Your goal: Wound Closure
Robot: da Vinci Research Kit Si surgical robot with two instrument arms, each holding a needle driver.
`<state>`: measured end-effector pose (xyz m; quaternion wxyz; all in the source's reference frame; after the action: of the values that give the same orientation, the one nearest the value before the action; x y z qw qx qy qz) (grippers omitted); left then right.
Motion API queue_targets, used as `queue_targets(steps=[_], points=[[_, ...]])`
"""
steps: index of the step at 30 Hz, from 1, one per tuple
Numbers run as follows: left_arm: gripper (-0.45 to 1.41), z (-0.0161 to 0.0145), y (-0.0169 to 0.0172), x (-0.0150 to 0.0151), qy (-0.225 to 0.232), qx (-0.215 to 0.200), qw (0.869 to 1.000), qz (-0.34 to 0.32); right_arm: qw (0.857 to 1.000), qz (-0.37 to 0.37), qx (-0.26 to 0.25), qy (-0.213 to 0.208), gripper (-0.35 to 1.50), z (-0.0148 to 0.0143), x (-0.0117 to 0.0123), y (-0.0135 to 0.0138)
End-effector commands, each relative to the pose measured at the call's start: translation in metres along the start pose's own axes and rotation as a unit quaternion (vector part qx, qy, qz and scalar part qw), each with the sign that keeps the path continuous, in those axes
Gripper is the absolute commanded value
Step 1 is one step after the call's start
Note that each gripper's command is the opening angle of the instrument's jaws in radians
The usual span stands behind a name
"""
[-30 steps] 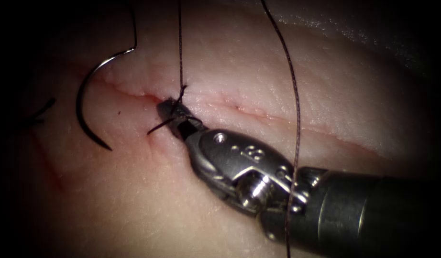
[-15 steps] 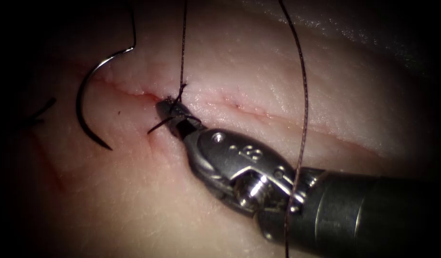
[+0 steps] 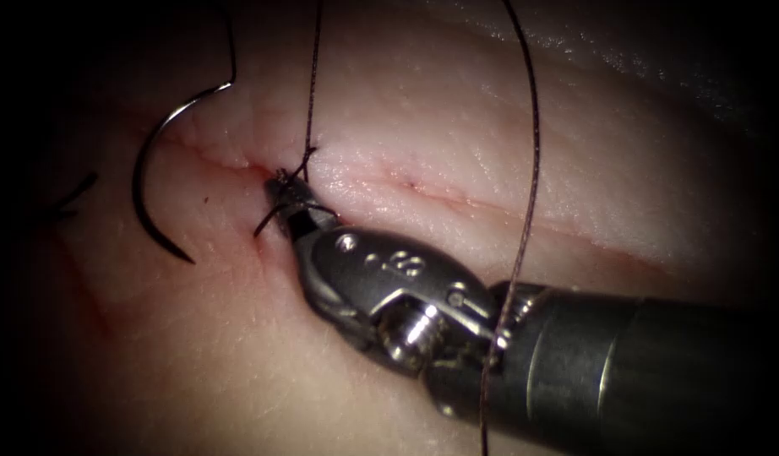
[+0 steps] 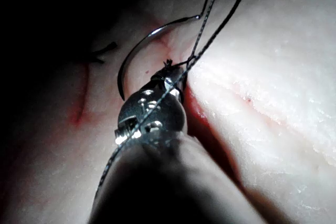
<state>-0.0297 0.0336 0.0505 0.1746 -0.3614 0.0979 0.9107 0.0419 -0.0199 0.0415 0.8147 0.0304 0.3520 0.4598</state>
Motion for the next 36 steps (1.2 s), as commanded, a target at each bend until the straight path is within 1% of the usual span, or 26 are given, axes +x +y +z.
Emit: queue_targets(steps=[1, 4, 6, 9, 11, 15, 20, 24, 26, 28, 29, 30, 32, 33, 34, 35, 36], points=[[-0.45, 0.0008, 0.0004, 0.0004, 0.004, -0.008, 1.000, 0.005, 1.000, -0.005, -0.003, -0.009, -0.35, 0.0013, 0.0006, -0.0005], [-0.45, 0.0006, 0.0016, 0.0007, 0.010, -0.016, 1.000, 0.010, 1.000, -0.002, 0.001, -0.020, -0.35, 0.0020, 0.0008, -0.0003], [-0.45, 0.0003, 0.0022, 0.0009, 0.012, -0.018, 1.000, 0.012, 0.999, 0.027, 0.007, -0.029, -0.35, 0.0024, 0.0008, -0.0002], [-0.45, -0.0004, 0.0032, 0.0012, 0.014, -0.023, 1.000, 0.011, 0.993, 0.105, 0.025, -0.039, -0.35, 0.0028, 0.0007, -0.0001], [-0.45, -0.0010, 0.0037, 0.0016, 0.016, -0.028, 0.999, 0.013, 0.987, 0.148, 0.037, -0.045, -0.35, 0.0030, 0.0006, 0.0000], [-0.45, -0.0021, 0.0041, 0.0025, 0.016, -0.036, 0.999, 0.014, 0.975, 0.210, 0.061, -0.040, -0.35, 0.0030, 0.0007, 0.0002], [-0.45, -0.0034, 0.0042, 0.0038, 0.015, -0.047, 0.999, 0.016, 0.952, 0.290, 0.088, -0.037, -0.35, 0.0029, 0.0009, 0.0003], [-0.45, -0.0040, 0.0044, 0.0044, 0.015, -0.051, 0.998, 0.017, 0.929, 0.351, 0.112, -0.041, -0.35, 0.0028, 0.0009, 0.0004], [-0.45, -0.0041, 0.0045, 0.0044, 0.015, -0.052, 0.998, 0.017, 0.911, 0.391, 0.127, -0.043, -0.35, 0.0027, 0.0007, 0.0004], [-0.45, -0.0041, 0.0045, 0.0044, 0.016, -0.052, 0.998, 0.017, 0.899, 0.414, 0.135, -0.053, -0.35, 0.0026, 0.0005, 0.0004], [-0.45, -0.0040, 0.0045, 0.0044, 0.016, -0.052, 0.998, 0.018, 0.887, 0.436, 0.143, -0.055, -0.35, 0.0025, 0.0003, 0.0003], [-0.45, -0.0040, 0.0045, 0.0043, 0.016, -0.052, 0.998, 0.018, 0.880, 0.448, 0.148, -0.057, -0.35, 0.0025, 0.0001, 0.0003], [-0.45, -0.0039, 0.0044, 0.0043, 0.016, -0.052, 0.998, 0.018, 0.857, 0.484, 0.165, -0.062, -0.35, 0.0024, -0.0002, 0.0003], [-0.45, -0.0039, 0.0043, 0.0043, 0.017, -0.052, 0.998, 0.019, 0.850, 0.494, 0.169, -0.063, -0.35, 0.0023, -0.0003, 0.0003], [-0.45, -0.0038, 0.0043, 0.0043, 0.017, -0.053, 0.998, 0.019, 0.847, 0.500, 0.169, -0.062, -0.35, 0.0023, -0.0004, 0.0003], [-0.45, -0.0038, 0.0042, 0.0042, 0.017, -0.053, 0.998, 0.019, 0.831, 0.523, 0.177, -0.063, -0.35, 0.0022, -0.0005, 0.0004], [-0.45, -0.0037, 0.0042, 0.0042, 0.017, -0.053, 0.998, 0.020, 0.821, 0.537, 0.186, -0.061, -0.35, 0.0021, -0.0005, 0.0005]])
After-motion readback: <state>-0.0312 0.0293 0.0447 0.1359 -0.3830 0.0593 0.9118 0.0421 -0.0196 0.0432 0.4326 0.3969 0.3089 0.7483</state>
